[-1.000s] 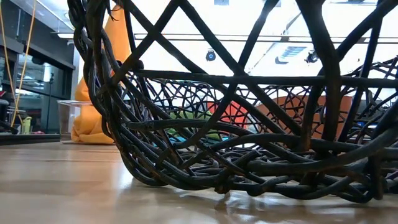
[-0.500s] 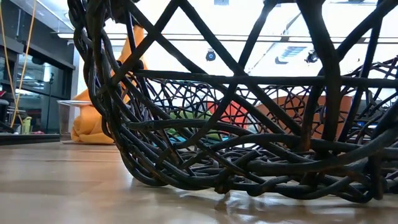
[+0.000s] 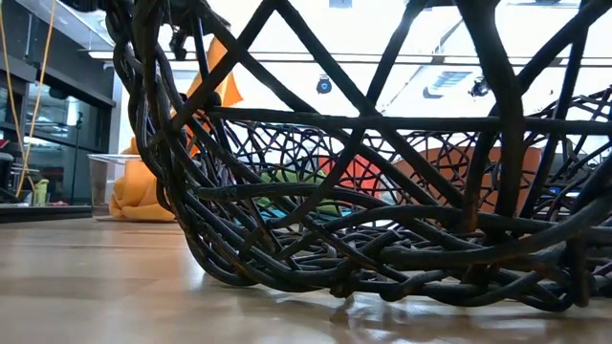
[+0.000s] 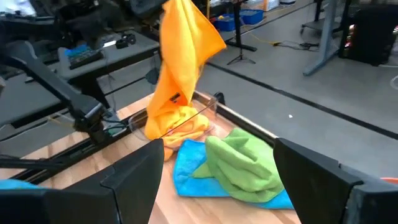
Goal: Sort microfiber towel by color & place in baskets
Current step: Put the orange towel into the transparent bin
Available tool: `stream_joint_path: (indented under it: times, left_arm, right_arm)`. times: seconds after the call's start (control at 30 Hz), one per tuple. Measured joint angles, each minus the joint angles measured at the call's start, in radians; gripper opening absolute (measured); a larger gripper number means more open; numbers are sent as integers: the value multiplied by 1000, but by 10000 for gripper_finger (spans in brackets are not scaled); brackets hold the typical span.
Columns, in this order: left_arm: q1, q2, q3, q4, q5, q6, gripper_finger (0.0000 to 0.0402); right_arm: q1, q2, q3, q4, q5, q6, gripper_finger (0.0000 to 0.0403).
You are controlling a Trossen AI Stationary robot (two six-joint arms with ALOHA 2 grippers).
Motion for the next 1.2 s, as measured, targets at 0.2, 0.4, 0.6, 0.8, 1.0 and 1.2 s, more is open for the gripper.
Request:
stream_joint_path:
  times: [0.2,0.4,0.6,0.8,1.0,1.2]
  left_arm:
    - [25,3,-11,16,77,14,0]
    - [59,-100,-11,-284,40,121,0]
    - [98,-277,-10,-610,-71,209,0]
    - [109,-449,-10,-1043,-210,203,0]
    - [109,-552,-7,-1283,-307,129,0]
    - [108,-509,93,-1480,-359,195,0]
  right_arm:
    - [0,0,0,0,31,1,297]
    - [0,0,0,-11,30,27,297]
    - [0,0,0,-21,31,36,297]
    - [0,0,0,-21,35,37,297]
    - [0,0,0,-21,55,37,297]
    - [0,0,0,-21,57,36,297]
